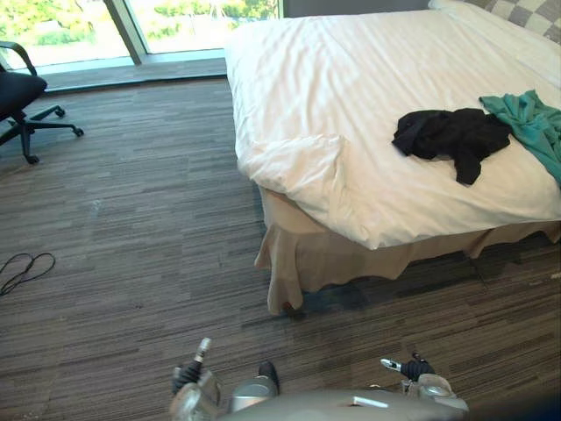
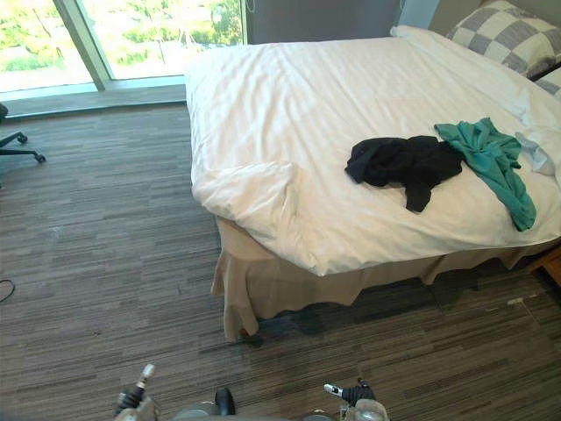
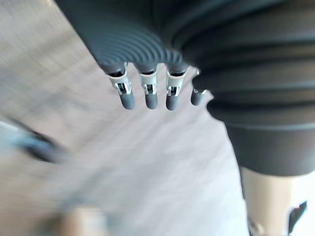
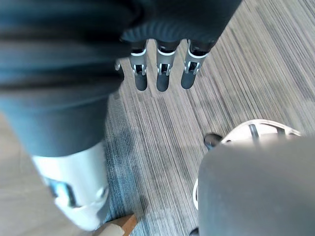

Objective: Tidy the bed and pick cloth on bed and put in laundry

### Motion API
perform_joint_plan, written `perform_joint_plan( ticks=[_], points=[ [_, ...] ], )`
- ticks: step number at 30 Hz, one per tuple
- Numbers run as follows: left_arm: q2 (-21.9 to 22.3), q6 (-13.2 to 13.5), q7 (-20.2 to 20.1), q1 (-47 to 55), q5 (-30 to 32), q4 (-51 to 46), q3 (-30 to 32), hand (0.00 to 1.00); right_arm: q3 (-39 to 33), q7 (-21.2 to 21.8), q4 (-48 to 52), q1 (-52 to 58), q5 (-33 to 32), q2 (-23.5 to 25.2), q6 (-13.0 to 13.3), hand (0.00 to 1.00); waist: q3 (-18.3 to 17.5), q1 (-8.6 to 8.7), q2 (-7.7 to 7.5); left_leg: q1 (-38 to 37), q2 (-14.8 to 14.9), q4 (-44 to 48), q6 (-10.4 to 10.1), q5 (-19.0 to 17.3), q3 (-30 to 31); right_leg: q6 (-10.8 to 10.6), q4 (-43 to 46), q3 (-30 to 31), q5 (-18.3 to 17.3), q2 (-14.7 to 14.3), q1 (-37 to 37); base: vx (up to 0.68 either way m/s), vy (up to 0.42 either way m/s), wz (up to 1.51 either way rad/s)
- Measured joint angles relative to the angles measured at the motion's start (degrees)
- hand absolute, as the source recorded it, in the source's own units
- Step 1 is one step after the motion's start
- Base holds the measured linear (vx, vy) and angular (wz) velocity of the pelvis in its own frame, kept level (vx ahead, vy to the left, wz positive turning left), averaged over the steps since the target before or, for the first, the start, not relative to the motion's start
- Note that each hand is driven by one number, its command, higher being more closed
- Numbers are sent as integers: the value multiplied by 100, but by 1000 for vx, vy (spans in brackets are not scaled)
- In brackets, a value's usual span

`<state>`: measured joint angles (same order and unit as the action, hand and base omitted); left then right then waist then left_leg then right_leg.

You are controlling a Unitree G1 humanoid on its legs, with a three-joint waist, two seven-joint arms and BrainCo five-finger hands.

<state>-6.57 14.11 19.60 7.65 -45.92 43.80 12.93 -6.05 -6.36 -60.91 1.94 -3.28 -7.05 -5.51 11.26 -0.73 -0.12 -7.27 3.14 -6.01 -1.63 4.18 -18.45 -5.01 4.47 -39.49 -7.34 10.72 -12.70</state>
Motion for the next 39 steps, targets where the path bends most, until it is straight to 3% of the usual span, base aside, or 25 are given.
perform_joint_plan(
  ticks=[4,6,10,12,15,18,22,25,26,27,28,30,32,33,36,38,39],
  points=[
    [-398,382,203,-161,184,-791,632,0,-50,143,44,75,-104,-89,-159,0,-17,33,94,142,8,-1,8,-15,21,3,-113,-62,3,-74,27,-148,39,13],
    [-802,627,467,-250,969,-1247,822,0,-97,198,45,132,-118,-122,-237,0,-40,85,114,221,24,0,6,-19,-14,2,-261,-54,3,-148,66,-27,19,16],
    [-1358,773,842,-547,2239,-2049,800,0,-263,274,100,206,-217,-139,-241,0,-67,25,137,231,47,1,10,-22,-192,15,-300,204,44,-159,133,44,26,-6],
    [-1686,732,964,-809,3056,-2465,638,0,-295,306,162,251,-219,-138,-238,0,-86,31,151,226,-2,2,49,-53,-260,26,-354,332,172,-155,155,79,37,-12],
    [-2249,422,888,-1519,4362,-2996,-75,0,-527,313,200,252,-221,-139,-229,0,-183,71,199,214,-47,5,70,-93,-460,35,-454,614,380,-152,222,119,33,-30],
    [-2597,32,640,-2050,5183,-2997,-693,0,-612,304,204,251,-216,-137,-227,0,-214,219,287,171,-71,19,109,-82,-619,5,-552,787,438,-152,219,140,3,-27],
    [-3127,-237,418,-2959,5915,-2404,-1264,0,-697,209,240,246,-213,-150,-295,0,-195,441,349,149,-54,39,108,-79,-770,11,-548,948,437,-165,265,114,-33,-28],
    [-3129,-586,321,-3765,6547,-2188,-1870,0,-692,-38,257,149,-216,-289,-372,0,-121,463,572,494,0,40,109,-73,-923,97,-227,1215,382,-153,861,25,4,-27],
    [-3128,-866,312,-4143,6830,-1972,-2240,0,-692,-135,255,2,-219,-329,-417,0,41,538,650,630,27,41,136,-12,-945,119,-66,1253,366,-115,1079,-48,12,-17],
    [-3128,-1288,318,-4551,7275,-1668,-2620,0,-665,-211,262,-223,-232,-304,-411,0,331,661,654,692,26,41,129,59,-968,165,132,1369,337,-70,1271,-43,2,-17],
    [-3123,-1368,318,-4629,7352,-1601,-2688,0,-659,-230,270,-263,-240,-298,-409,0,385,682,654,704,28,41,129,60,-981,171,171,1391,332,-67,1310,-96,18,-30],
    [-3089,-2002,318,-5171,7827,-1164,-3092,0,-528,-380,316,-549,-372,-317,-375,0,694,792,664,941,21,43,138,65,-1143,223,457,1595,291,-39,1787,-108,38,-37],
    [-3006,-2446,279,-5518,7995,-917,-3158,0,-445,-507,338,-710,-447,-329,-312,0,972,868,629,1072,1,98,163,78,-1281,227,723,1788,219,29,2109,-92,10,-33],
    [-2989,-2806,140,-5723,8157,-853,-3209,0,-404,-567,375,-806,-447,-309,-297,0,1159,965,563,1288,5,383,219,16,-1340,216,1017,1861,90,168,2354,-94,-20,-18],
    [-2878,-3381,-11,-6113,8152,-806,-3280,0,-402,-663,621,-894,-453,-314,-280,0,1518,966,499,1754,214,1304,266,-399,-1513,252,1649,2084,-100,327,2831,-80,-71,-19],
    [-2591,-3894,-157,-6547,8142,-808,-3318,0,-379,-756,1010,-896,-573,-303,-149,0,1752,913,471,2348,624,2393,277,-911,-1589,322,2229,2147,-316,360,3281,-134,-89,-12],
    [-2520,-4021,-205,-6660,8141,-804,-3320,0,-319,-762,1097,-896,-653,-296,-82,0,1782,905,478,2507,737,2612,280,-1020,-1592,349,2340,2143,-344,350,3403,-144,-56,-5]
  ],
)
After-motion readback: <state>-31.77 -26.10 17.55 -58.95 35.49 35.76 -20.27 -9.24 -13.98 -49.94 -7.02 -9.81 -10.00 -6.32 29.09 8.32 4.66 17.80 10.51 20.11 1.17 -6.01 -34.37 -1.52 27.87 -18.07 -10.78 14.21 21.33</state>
